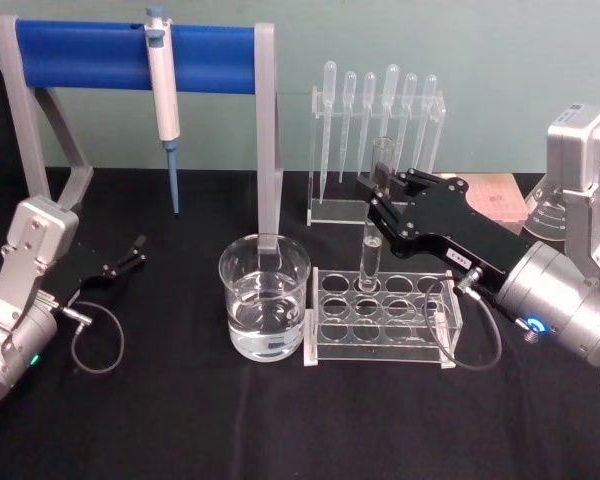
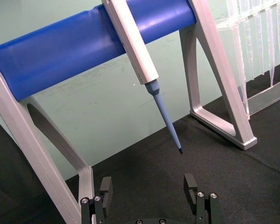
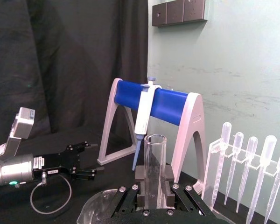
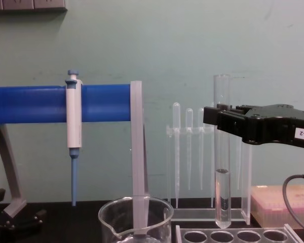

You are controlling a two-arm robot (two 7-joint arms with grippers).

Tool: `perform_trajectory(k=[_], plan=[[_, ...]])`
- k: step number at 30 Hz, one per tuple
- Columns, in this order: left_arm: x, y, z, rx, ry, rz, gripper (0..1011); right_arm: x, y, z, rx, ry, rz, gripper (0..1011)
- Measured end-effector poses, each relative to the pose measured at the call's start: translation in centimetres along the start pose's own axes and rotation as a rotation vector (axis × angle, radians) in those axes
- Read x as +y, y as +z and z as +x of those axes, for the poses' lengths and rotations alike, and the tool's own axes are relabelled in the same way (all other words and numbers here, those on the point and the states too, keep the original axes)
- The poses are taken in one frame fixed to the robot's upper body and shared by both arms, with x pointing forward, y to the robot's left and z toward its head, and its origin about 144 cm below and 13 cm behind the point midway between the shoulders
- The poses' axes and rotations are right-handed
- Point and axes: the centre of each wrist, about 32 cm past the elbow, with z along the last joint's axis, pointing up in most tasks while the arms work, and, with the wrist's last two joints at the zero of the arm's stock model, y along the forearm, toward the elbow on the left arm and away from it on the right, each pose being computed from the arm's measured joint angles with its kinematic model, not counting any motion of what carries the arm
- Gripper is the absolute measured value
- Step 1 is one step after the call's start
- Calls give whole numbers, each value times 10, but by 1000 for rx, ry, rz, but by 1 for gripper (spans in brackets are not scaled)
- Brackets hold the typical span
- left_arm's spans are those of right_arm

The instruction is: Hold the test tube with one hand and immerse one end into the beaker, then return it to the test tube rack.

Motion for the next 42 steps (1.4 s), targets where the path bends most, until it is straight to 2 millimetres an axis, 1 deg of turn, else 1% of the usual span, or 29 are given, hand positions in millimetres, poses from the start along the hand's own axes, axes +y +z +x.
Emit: perform_trajectory(k=[42], plan=[[0, 0, 0, 0, 0, 0, 1000, 0, 0, 0, 0, 0, 0, 224]])
